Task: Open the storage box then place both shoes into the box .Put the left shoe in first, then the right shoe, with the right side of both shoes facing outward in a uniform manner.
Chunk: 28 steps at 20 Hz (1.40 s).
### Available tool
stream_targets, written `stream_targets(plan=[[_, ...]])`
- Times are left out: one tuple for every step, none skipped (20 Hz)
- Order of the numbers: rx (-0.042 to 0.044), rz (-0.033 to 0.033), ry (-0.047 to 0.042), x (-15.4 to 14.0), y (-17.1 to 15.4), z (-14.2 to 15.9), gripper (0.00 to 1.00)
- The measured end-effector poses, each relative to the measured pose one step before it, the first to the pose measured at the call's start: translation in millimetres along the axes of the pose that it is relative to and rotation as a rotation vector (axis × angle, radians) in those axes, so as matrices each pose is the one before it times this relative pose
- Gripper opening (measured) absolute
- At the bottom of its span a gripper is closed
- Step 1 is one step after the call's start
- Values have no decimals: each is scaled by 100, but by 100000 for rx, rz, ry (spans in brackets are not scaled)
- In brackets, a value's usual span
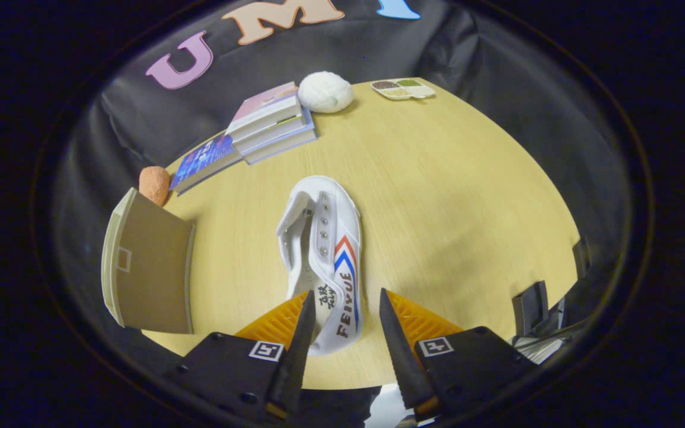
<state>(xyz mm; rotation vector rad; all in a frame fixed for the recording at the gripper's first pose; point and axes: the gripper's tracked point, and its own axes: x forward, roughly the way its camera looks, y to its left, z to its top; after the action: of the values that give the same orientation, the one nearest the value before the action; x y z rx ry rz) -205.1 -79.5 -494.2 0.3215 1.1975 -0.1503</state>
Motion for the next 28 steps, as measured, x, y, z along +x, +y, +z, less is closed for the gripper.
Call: stream_targets(plan=[[-1044, 396, 578, 341, 119, 87, 67], [-1130, 59, 541, 467, 78, 120, 67], [-1122, -360, 453, 623, -2, 181, 67], [-760, -176, 777, 727, 50, 158, 67], [-453, -205, 994, 725, 63, 127, 67], [-173, -164, 417, 695, 21, 276, 63], [-143, 76, 702, 535, 84, 188, 59], [-856, 648, 1421, 401, 223, -329, 55], [-1621, 290, 746, 312, 105, -197, 50], [-1812, 30, 748, 435, 17, -135, 46], [-899, -840, 467, 146, -352, -76, 42], [-269, -1015, 18, 21, -13, -110, 38], [-5, -2196, -2168, 852, -846, 480, 33], [695, 293, 1813, -715, 302, -332, 29], [535, -2523, -1239, -346, -676, 315, 25], [994, -15, 614, 84, 139, -151, 9], [1022, 803, 458, -275, 31, 125, 8], [2125, 1672, -39, -307, 469, 80, 8], [2937, 2880, 262, -456, 689, 51, 8], [2521, 3460, -188, -544, 1027, 102, 8], [2223, 3116, -179, -560, 916, 50, 8], [2178, 3120, 73, -714, 1378, 24, 8], [1453, 3042, -494, -796, 1480, 212, 8], [327, 2683, -1100, -656, 1509, 370, 8], [-69, 2540, -1293, -681, 1695, 448, 8], [-53, 2795, -1347, -721, 1818, 516, 8], [279, 3174, -1206, -740, 2056, 566, 8], [273, 3222, -1432, -706, 2191, 601, 8]])
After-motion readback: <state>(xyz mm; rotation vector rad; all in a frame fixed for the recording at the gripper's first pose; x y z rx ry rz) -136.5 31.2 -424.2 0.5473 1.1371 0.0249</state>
